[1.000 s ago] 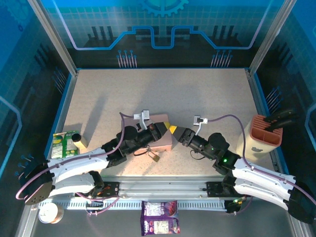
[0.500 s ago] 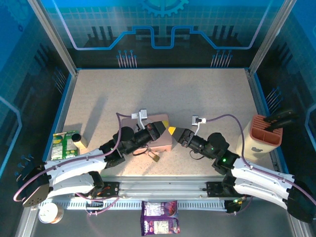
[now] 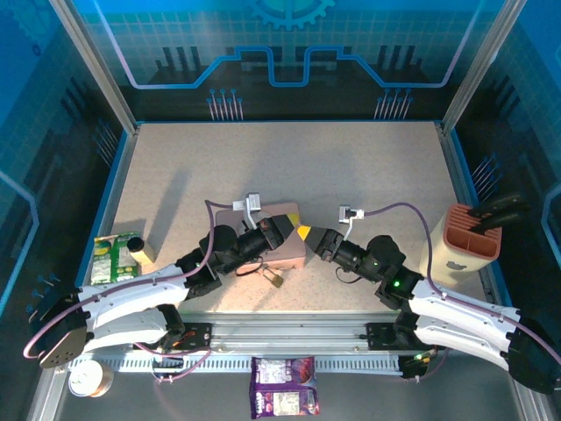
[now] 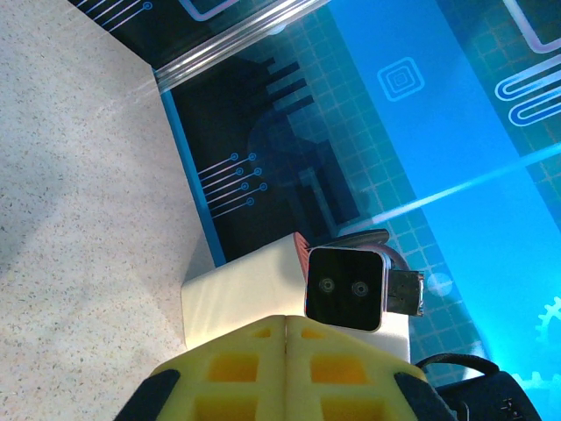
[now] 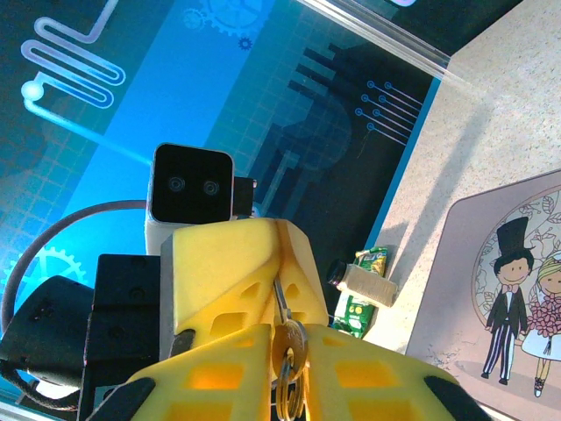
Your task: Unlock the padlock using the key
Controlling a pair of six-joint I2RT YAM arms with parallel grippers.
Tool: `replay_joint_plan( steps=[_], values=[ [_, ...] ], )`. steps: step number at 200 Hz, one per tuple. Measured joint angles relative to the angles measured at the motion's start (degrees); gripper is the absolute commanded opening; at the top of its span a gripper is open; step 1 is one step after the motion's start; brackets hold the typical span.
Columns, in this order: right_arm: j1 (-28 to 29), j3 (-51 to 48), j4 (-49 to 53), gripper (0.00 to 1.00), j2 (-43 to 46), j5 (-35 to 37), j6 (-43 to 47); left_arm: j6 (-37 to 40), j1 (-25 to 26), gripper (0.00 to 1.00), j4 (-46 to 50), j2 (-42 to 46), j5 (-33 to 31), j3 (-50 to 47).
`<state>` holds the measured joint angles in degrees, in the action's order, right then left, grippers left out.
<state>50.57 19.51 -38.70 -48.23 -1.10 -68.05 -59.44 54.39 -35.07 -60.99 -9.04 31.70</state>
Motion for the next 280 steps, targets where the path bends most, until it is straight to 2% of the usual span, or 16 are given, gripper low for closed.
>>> replay_joint_plan(
  steps=[96,211,235,245,255,272,280],
  values=[
    [0.0,0.0,-0.4,0.21,0.3,0.0,-0.4,1.1,0.0,0.00,-0.1,0.5,-0.7,0.0],
    [0.0,0.0,-0.3,0.07,0.4,0.2,-1.0,1.1,0.1,0.00,-1.0,0.5,-1.1,-0.1],
    [0.1,0.8,5.4,0.00,2.3,1.1,-0.5,1.6,0.3,0.00,-0.3,0.5,-1.2,-0.4],
    [0.4,1.9,9.4,0.00,3.3,1.9,0.0,1.8,0.3,0.06,0.5,0.5,-1.3,-0.4],
    [0.5,3.1,12.9,0.00,4.0,2.6,1.0,2.4,0.3,0.19,1.5,0.5,-1.3,-0.4],
    [0.6,4.7,18.7,0.00,5.1,4.5,2.5,3.5,0.3,0.46,5.4,1.6,-2.4,-0.2],
    [0.6,5.4,21.4,0.00,5.8,5.4,3.5,4.5,0.2,0.53,9.1,2.6,-3.3,0.2]
  ],
)
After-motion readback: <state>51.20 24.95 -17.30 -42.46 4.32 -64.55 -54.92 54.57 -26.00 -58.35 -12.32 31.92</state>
